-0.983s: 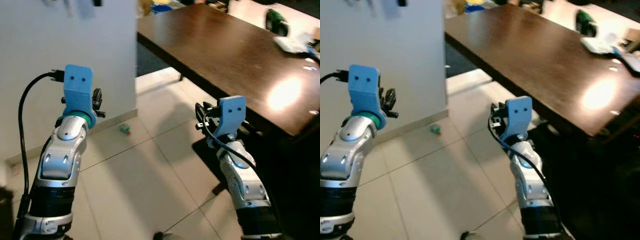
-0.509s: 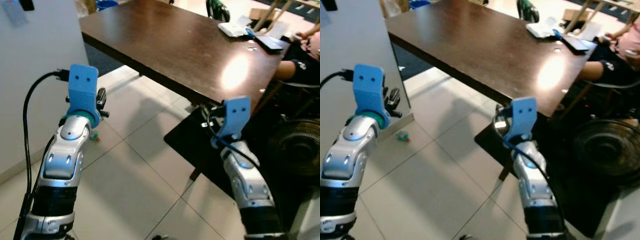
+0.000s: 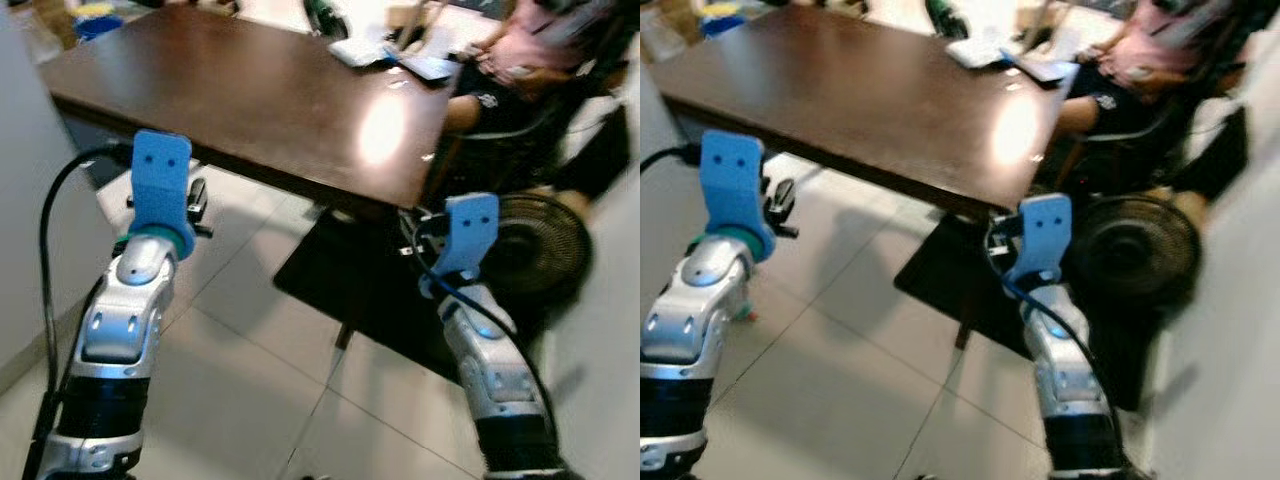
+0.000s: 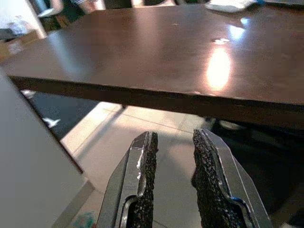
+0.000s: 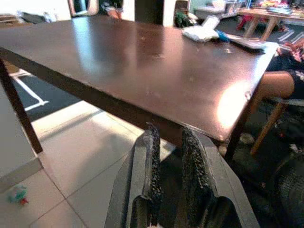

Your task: Hang keys on a hook

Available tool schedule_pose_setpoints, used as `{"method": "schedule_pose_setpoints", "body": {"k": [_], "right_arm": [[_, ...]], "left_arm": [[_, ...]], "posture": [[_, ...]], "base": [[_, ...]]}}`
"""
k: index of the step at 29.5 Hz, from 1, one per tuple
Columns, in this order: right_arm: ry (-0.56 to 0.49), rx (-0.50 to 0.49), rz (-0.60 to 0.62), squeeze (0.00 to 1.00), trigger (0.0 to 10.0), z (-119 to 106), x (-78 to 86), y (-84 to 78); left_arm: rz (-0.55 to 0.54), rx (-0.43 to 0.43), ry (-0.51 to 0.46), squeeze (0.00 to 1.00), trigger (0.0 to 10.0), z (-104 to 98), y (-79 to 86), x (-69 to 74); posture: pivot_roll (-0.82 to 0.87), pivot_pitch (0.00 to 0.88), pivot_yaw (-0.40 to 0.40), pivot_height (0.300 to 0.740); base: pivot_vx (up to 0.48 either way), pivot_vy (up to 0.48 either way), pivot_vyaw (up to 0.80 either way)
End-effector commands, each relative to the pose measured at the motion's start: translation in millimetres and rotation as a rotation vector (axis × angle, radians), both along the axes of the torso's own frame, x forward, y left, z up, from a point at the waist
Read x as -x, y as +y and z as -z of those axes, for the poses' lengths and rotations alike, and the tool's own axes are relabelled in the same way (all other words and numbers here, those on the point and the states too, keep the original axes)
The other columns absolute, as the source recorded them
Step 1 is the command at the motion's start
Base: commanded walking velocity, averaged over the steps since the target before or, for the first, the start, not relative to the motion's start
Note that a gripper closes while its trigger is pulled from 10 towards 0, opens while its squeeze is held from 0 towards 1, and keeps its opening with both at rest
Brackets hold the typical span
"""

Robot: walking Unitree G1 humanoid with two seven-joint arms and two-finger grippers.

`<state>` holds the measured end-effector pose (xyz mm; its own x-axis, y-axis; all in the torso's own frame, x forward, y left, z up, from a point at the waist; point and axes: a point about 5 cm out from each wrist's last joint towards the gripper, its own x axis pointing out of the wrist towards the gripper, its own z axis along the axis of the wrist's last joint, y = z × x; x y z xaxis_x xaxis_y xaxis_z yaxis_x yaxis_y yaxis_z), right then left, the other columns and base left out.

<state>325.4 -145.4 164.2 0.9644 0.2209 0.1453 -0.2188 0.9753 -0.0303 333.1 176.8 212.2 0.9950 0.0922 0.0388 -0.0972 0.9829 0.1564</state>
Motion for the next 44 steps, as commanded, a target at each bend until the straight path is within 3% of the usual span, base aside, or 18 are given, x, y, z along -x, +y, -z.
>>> {"method": "schedule_pose_setpoints", "body": {"k": [1,24,37,44], "right_arm": [[0.024,-0.004,0.005,0.0,10.0,5.2,0.8,-2.7],[0.009,0.01,-0.006,0.0,10.0,2.2,0.5,0.4],[-0.028,0.018,-0.035,0.0,10.0,-4.3,0.2,6.0],[-0.005,-0.088,-0.051,0.0,10.0,-9.3,-9.1,16.2]], "left_arm": [[0.002,-0.007,0.011,0.0,10.0,3.4,-0.7,0.3],[0.001,-0.022,0.006,0.0,10.0,2.8,1.2,-0.2],[-0.004,-0.035,-0.004,0.0,10.0,0.0,3.3,-1.7],[-0.006,-0.074,0.001,0.0,10.0,1.6,2.4,-1.6]], "posture": [[0.03,0.0,0.058,0.74],[0.05,0.0,0.059,0.74],[0.05,0.0,0.065,0.74],[0.06,0.0,0.064,0.74]], "base": [[0.0,0.0,-0.8],[0.0,0.0,-0.77],[0.0,0.0,0.0],[0.0,0.0,0.0]]}}
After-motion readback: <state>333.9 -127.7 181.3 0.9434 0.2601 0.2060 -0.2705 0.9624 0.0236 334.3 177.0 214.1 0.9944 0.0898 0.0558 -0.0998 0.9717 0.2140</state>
